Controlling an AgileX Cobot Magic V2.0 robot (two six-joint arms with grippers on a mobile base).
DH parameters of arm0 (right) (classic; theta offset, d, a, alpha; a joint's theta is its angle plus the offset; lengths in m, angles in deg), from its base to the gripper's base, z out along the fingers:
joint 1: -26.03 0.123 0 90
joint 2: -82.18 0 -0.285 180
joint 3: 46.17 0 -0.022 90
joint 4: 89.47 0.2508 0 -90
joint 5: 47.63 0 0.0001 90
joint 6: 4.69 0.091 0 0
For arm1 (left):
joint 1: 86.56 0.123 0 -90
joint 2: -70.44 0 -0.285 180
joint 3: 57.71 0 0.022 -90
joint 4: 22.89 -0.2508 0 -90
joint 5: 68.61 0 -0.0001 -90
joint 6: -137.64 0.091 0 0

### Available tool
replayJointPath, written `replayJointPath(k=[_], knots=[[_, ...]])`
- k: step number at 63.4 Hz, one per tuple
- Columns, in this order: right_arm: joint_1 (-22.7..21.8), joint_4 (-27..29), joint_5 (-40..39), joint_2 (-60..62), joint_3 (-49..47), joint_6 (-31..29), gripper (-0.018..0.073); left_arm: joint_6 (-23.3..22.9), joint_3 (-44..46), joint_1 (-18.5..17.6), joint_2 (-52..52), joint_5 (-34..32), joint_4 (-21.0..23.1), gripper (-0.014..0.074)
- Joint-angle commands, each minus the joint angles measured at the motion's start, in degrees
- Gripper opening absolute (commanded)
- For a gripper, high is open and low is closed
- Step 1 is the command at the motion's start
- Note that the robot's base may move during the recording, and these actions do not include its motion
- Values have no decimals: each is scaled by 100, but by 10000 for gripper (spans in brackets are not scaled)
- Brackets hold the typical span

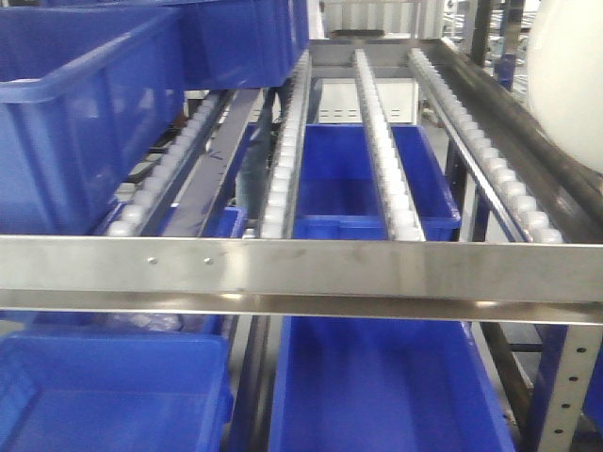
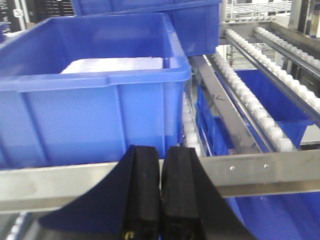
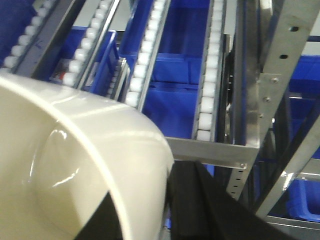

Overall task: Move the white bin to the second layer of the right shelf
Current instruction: 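Approach the rack's second roller layer holding the bin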

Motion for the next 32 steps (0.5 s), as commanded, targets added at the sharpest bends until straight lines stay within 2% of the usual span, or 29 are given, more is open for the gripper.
replayJointPath(k=[1, 32], knots=[[-35, 11, -540, -11, -197, 5, 57, -20, -211, -32, -80, -491, 31, 85], [-35, 11, -540, -11, -197, 5, 57, -20, -211, -32, -80, -491, 31, 85]])
